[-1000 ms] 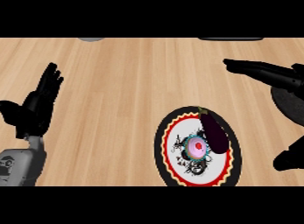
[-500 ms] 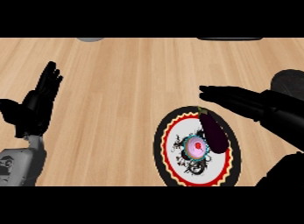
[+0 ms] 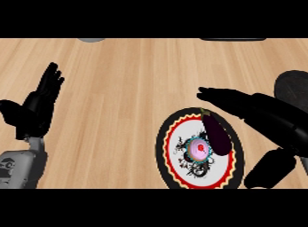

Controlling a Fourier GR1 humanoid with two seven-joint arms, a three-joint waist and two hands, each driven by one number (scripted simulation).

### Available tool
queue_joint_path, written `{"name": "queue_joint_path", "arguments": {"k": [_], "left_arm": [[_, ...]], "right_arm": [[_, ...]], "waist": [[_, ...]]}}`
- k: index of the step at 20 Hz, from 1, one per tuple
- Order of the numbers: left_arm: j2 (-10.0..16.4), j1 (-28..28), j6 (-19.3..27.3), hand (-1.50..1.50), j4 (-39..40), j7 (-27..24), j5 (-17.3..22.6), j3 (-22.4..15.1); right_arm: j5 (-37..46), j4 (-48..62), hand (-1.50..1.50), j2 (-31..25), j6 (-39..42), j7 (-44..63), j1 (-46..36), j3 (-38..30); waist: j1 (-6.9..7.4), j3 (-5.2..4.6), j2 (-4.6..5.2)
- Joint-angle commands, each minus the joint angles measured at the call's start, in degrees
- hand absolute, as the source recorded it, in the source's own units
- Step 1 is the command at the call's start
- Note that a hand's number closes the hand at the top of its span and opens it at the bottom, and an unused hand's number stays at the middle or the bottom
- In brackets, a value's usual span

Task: Pick the cupcake from the plate and place it in the pan

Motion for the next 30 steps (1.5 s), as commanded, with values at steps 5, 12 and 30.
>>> {"name": "queue_joint_path", "arguments": {"k": [5, 12, 30], "left_arm": [[-0.44, 1.11, -0.51, 0.0, -2.27, 1.75, -1.21, -0.14], [-0.03, 2.0, -2.67, 0.0, -1.88, -1.21, -0.62, 2.09], [-1.69, -2.76, -3.17, 0.0, 4.39, -1.62, -1.81, 3.19]], "right_arm": [[8.19, 7.26, -1.5, 7.2, 3.4, -3.14, -0.58, 3.5], [13.56, 6.72, -1.5, 6.92, 8.91, -9.5, 2.47, 1.81], [31.85, 9.26, -1.5, 14.17, 13.64, -6.61, 3.13, 7.79]], "waist": [[0.34, 0.02, -0.02], [-0.02, 0.01, -0.04], [-0.19, 0.0, 0.01]]}}
